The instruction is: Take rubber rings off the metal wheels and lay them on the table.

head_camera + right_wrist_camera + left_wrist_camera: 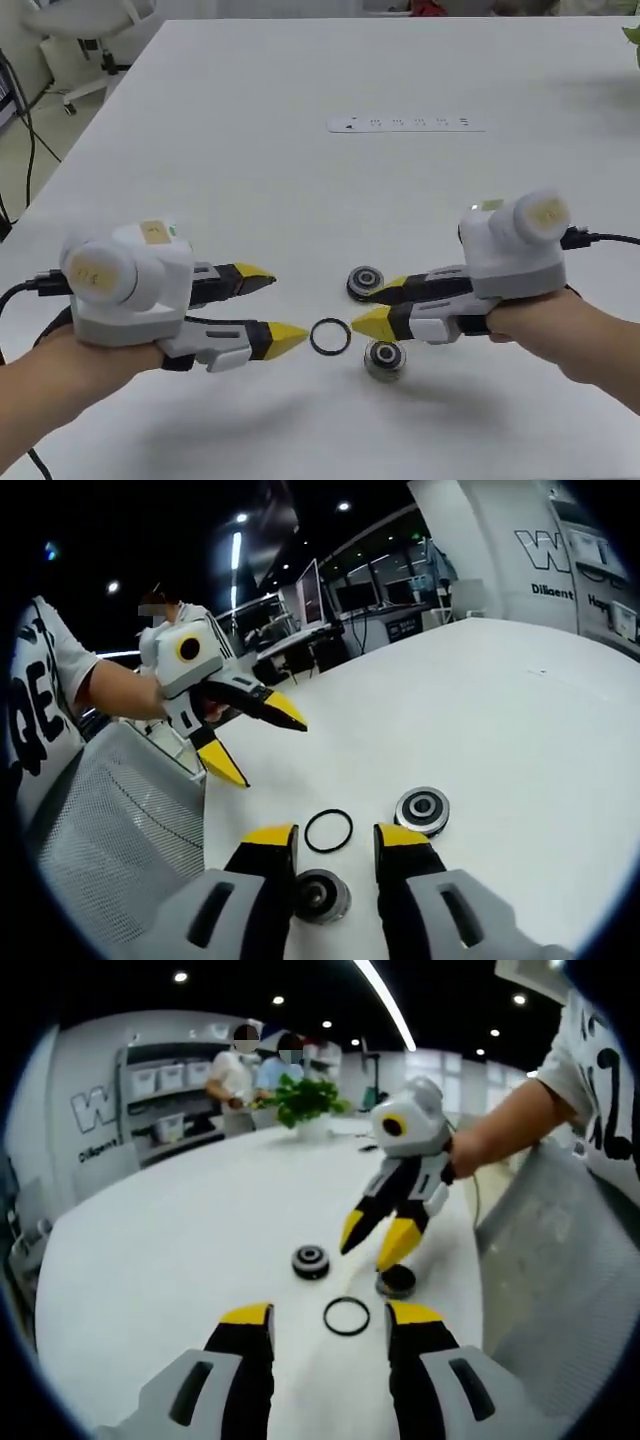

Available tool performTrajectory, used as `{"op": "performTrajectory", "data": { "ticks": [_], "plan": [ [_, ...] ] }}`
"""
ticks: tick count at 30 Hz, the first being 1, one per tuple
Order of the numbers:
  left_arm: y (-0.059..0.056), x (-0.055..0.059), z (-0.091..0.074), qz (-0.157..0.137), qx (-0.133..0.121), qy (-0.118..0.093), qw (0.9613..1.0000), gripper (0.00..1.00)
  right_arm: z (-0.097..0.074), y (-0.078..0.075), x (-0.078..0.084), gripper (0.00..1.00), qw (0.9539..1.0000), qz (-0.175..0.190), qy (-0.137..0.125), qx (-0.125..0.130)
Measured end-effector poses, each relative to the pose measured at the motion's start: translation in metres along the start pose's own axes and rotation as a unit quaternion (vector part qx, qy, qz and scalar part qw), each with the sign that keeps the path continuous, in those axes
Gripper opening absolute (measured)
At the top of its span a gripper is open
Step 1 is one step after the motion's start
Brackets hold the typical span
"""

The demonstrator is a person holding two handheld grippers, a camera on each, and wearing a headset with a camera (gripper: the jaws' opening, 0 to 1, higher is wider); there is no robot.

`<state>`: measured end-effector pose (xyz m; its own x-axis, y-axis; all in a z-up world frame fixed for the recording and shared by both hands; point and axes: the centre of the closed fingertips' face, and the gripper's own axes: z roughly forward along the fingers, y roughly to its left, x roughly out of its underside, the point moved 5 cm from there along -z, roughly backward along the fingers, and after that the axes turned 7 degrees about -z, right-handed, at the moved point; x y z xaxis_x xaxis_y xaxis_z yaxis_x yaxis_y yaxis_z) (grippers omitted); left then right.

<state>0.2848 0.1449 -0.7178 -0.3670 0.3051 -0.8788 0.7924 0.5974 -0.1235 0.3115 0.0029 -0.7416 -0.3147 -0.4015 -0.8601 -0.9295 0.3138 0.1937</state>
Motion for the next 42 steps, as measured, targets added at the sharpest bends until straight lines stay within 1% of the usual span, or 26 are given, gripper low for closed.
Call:
{"op": "performTrajectory", "data": {
  "ticks": [3, 8, 12, 14, 15, 18, 21, 22, 27, 30, 33, 42],
  "plan": [
    [0.004, -0.005, 0.004, 0.002, 0.0, -0.003, 1.0, 0.45, -0.005, -0.005, -0.003, 0.31, 0.9999, -0.006, -0.007, 0.014],
    [0.009, -0.012, 0.012, 0.005, -0.001, -0.006, 1.0, 0.45, -0.01, -0.016, -0.003, 0.4, 0.9991, -0.015, -0.013, 0.037],
    [0.014, -0.015, 0.017, 0.006, -0.007, -0.009, 0.9999, 0.46, -0.013, -0.023, -0.002, 0.41, 0.9987, -0.014, -0.02, 0.046],
    [0.021, -0.018, 0.022, -0.001, -0.012, -0.014, 0.9998, 0.46, -0.013, -0.026, -0.001, 0.42, 0.9984, -0.016, -0.022, 0.049],
    [0.022, -0.019, 0.023, -0.002, -0.013, -0.015, 0.9998, 0.46, -0.012, -0.027, 0.0, 0.43, 0.9984, -0.016, -0.021, 0.05],
    [0.025, -0.018, 0.028, 0.0, -0.014, -0.012, 0.9998, 0.46, -0.012, -0.03, 0.0, 0.44, 0.9978, -0.025, -0.027, 0.055],
    [0.026, -0.017, 0.032, -0.002, -0.015, -0.01, 0.9998, 0.46, -0.01, -0.035, 0.004, 0.42, 0.9976, -0.029, -0.025, 0.058],
    [0.026, -0.016, 0.035, -0.004, -0.014, -0.009, 0.9999, 0.46, -0.009, -0.037, 0.006, 0.41, 0.9976, -0.031, -0.019, 0.06],
    [0.023, -0.014, 0.047, -0.003, -0.008, -0.003, 1.0, 0.45, -0.005, -0.044, 0.013, 0.4, 0.997, -0.035, -0.011, 0.068],
    [0.023, -0.013, 0.052, -0.006, -0.007, -0.001, 1.0, 0.44, -0.004, -0.046, 0.016, 0.39, 0.997, -0.038, -0.009, 0.067],
    [0.024, -0.012, 0.062, -0.009, -0.004, 0.002, 1.0, 0.44, -0.002, -0.048, 0.018, 0.39, 0.9968, -0.041, -0.009, 0.068],
    [0.024, -0.012, 0.081, -0.005, 0.007, 0.012, 0.9999, 0.4, 0.003, -0.051, 0.023, 0.36, 0.9965, -0.041, -0.01, 0.072]
  ]
}}
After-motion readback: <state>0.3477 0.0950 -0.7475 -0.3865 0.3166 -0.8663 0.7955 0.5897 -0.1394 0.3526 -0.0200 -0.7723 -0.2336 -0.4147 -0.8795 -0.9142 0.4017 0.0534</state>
